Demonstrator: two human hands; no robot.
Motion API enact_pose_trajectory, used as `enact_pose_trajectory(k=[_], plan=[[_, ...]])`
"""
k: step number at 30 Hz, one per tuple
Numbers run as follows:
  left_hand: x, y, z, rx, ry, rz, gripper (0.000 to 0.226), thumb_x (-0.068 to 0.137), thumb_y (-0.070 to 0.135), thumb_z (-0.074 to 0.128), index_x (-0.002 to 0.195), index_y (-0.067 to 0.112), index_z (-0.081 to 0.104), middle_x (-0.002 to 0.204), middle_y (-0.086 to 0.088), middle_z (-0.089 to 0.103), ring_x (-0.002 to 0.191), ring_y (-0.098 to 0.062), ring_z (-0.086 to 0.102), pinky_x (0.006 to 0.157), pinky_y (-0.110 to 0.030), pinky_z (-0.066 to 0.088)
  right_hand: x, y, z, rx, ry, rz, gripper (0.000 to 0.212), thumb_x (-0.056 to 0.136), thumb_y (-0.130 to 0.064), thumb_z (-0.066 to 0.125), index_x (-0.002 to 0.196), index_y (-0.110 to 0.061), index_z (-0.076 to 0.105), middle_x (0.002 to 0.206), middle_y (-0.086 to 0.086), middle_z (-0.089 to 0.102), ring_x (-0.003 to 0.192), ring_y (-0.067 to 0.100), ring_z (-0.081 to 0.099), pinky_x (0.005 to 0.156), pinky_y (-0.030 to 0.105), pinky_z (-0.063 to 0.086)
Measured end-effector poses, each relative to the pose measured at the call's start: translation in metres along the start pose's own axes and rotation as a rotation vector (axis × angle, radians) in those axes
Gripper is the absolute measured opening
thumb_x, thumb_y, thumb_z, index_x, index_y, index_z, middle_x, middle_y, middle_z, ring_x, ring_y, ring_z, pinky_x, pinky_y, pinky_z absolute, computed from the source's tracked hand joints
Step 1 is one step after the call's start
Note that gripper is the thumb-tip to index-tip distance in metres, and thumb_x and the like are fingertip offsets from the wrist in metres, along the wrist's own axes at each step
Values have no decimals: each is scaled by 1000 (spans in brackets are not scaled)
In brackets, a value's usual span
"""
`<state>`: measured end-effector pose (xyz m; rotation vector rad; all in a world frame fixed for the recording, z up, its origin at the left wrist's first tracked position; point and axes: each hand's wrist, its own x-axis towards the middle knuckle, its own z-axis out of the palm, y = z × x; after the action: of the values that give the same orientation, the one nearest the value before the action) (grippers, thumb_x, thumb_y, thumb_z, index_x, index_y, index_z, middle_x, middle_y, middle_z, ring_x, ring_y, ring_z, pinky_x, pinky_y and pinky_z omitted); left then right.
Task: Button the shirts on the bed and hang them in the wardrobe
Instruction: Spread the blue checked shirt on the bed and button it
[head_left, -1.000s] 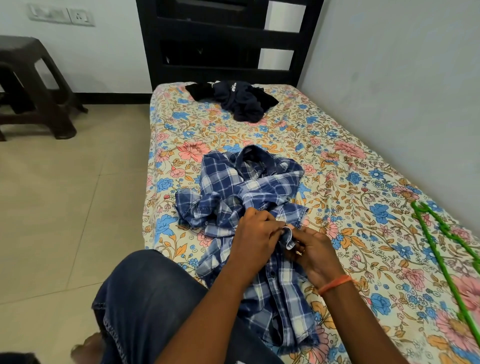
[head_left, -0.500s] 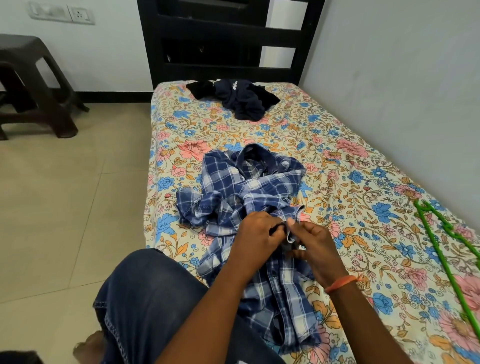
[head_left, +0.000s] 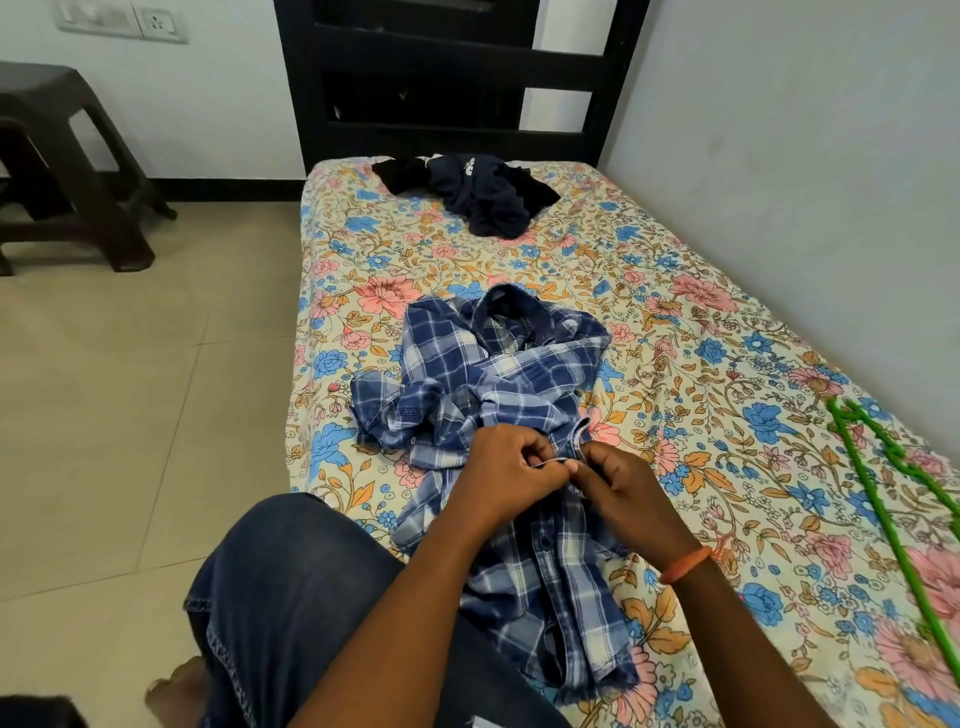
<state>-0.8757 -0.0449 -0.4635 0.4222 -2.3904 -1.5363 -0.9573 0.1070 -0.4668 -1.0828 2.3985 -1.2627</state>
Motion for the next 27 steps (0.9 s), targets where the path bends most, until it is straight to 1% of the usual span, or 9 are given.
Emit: enact_pose_trajectory(k=[4,8,12,15,17,20,23,25,27], plan=[[5,-3,-7,-166,-114,-143,11,80,17,76,74,7,74,63,-4,68,52,-8,55,53,-22,44,0,4,2,-71,41,-51,34,98,-11,58,69,-23,44,65,-4,43,59,4,38,54,17,29],[6,-4,-4,-236,-70,-183,11,84,19,75,81,9,77,64,-4,69,54,-10,53,54,-24,43,1,4,-1,-5,87,14,34,97,-16,60,66,-21,46,59,-5,43,54,4,39,51,17,29],[5,-5,0,-202,-37,-166,11,87,18,71,82,10,77,56,7,63,44,-3,47,49,-18,39,2,4,5,10,136,77,37,96,-18,63,62,-22,48,55,-9,42,51,5,38,54,27,32],[3,-4,2,-172,-18,-159,13,88,18,70,82,10,77,54,8,62,43,-1,47,48,-17,38,1,3,9,44,186,97,36,93,-20,67,60,-25,53,51,-12,47,51,5,41,55,37,42],[4,-5,4,-175,-17,-172,14,88,19,69,83,10,78,63,-3,69,51,-8,51,52,-22,42,1,1,11,51,217,110,31,90,-21,70,61,-25,59,52,-13,52,51,5,45,55,38,45],[5,-4,1,-265,-12,-241,12,88,18,70,86,9,78,75,-13,72,60,-16,56,58,-26,46,3,-2,13,37,245,110,30,89,-22,72,62,-24,61,51,-9,52,49,4,45,52,27,38],[6,-2,-3,-433,-32,-338,11,87,14,71,93,7,77,89,-6,76,76,-9,66,64,-15,48,4,-4,13,62,272,104,23,89,-23,72,68,-15,68,56,3,58,52,9,46,52,29,40],[6,0,-4,-505,-63,-406,14,86,17,73,97,8,76,97,-1,76,90,-5,65,71,-20,43,4,-4,11,89,285,101,21,89,-24,72,70,-14,71,59,8,61,53,10,46,52,24,39],[7,0,-5,-554,-87,-467,17,86,19,73,99,9,75,99,1,74,91,-6,63,71,-22,40,4,-5,9,87,276,85,23,89,-23,71,70,-10,70,59,11,60,52,8,44,51,20,35]])
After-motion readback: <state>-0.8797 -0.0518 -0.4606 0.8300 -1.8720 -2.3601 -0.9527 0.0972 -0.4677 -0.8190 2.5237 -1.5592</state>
